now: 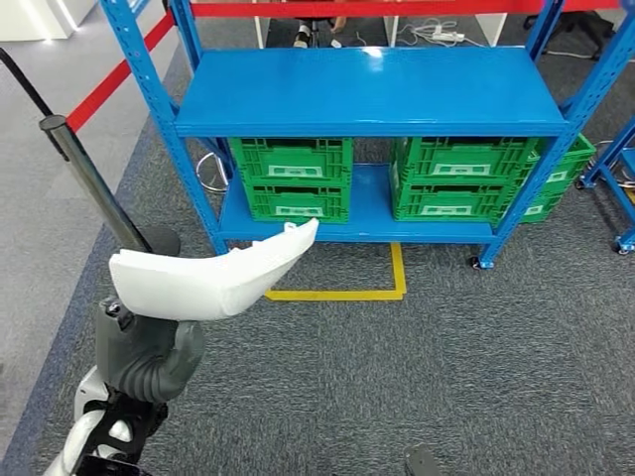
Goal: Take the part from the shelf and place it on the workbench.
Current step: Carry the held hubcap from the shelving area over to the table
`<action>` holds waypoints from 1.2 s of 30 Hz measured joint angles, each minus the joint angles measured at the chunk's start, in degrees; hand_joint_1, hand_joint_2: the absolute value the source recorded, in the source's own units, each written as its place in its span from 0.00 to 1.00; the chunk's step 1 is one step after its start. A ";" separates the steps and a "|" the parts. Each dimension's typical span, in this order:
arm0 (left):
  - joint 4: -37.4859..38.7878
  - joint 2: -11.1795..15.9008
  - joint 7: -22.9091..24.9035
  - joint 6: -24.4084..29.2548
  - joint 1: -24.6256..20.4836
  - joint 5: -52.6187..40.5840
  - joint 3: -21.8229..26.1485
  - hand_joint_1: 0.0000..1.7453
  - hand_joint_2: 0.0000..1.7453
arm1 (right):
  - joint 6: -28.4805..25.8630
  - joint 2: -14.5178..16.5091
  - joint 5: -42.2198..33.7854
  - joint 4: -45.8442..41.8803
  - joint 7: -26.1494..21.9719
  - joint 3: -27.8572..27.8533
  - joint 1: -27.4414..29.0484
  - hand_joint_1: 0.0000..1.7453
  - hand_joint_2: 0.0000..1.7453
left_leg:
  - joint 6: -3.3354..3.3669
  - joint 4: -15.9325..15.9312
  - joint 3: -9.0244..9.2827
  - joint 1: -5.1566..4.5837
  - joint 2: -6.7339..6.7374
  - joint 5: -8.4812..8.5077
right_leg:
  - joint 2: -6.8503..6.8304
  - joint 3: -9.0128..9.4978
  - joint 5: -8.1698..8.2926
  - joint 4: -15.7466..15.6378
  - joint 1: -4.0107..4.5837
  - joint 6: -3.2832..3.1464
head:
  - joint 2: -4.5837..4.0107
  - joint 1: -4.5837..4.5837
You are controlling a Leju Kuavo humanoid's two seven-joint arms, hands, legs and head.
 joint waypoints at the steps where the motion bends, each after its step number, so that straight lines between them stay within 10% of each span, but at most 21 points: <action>1: 0.01 -0.10 0.47 -0.37 0.17 0.94 0.06 1.00 1.00 | -0.14 0.00 -0.09 0.01 0.02 -0.08 0.16 0.00 0.00 | 0.15 -0.19 -0.40 0.05 0.05 0.69 | 0.04 -0.22 0.11 -0.07 -0.10 0.32 | 0.00 -0.04; 7: 0.38 -0.74 0.87 -0.63 0.82 1.27 0.21 1.00 1.00 | -0.43 0.00 -0.57 0.02 0.15 -0.82 1.06 0.00 0.00 | 0.73 -0.41 -4.59 0.43 0.28 4.73 | 0.27 -4.26 -11.23 15.23 -0.32 1.59 | 0.00 0.61; 13: 0.59 -0.90 0.88 -0.60 0.96 0.97 0.26 1.00 1.00 | -0.43 -0.01 -0.60 0.01 0.13 -1.09 1.10 0.00 0.00 | -0.42 1.71 -8.18 0.32 0.31 6.50 | 0.47 8.93 -8.96 -0.20 -0.53 1.14 | 0.00 0.56; 17: 0.61 -0.92 0.85 -0.45 0.98 0.53 0.29 1.00 1.00 | -0.43 -0.01 -0.61 0.02 0.23 -1.14 1.44 0.00 0.00 | -1.57 2.92 -9.05 0.57 0.27 6.12 | 0.74 8.38 -8.13 -0.42 -0.41 -0.52 | 0.00 0.45; 21: 0.72 -0.91 0.75 -0.26 1.00 0.39 0.29 1.00 1.00 | -0.45 -0.01 -0.61 0.02 0.26 -1.32 1.46 0.00 0.00 | -2.74 14.32 -13.31 1.24 0.12 -1.50 | 1.46 7.20 -6.94 -0.44 -0.44 -1.54 | 0.00 0.14; 23: 0.87 -0.87 0.74 -0.20 1.08 0.38 0.29 1.00 1.00 | -0.51 -0.03 -0.61 0.02 0.29 -1.47 1.59 0.00 0.00 | -2.84 17.59 -14.11 1.49 0.11 -2.30 | 2.17 6.43 -6.39 -0.40 -0.42 -1.45 | 0.00 0.14; 27: 1.05 -0.84 0.72 -0.10 1.09 0.27 0.30 1.00 1.00 | -0.56 -0.01 -0.60 0.02 0.29 -1.58 1.57 0.00 0.00 | -1.96 6.33 -7.40 1.70 -2.60 3.65 | 4.31 5.55 -5.51 -0.28 -0.39 -0.76 | 0.00 0.17; 31: 1.08 -0.90 0.68 0.03 1.03 -0.11 0.31 1.00 1.00 | -0.61 0.00 -0.60 0.02 0.21 -1.72 1.71 0.00 0.00 | -1.20 2.07 -5.81 1.71 -3.13 3.91 | 5.77 4.02 -4.50 -0.08 -0.55 0.68 | 0.00 0.14; 36: 1.24 -1.19 0.71 0.18 1.01 -0.59 0.31 1.00 1.00 | -0.62 0.00 -0.60 0.02 0.21 -1.94 1.91 0.00 0.00 | 0.05 1.38 -6.32 1.49 -0.01 4.92 | 1.20 -1.50 -11.20 11.23 -0.32 1.51 | 0.00 0.59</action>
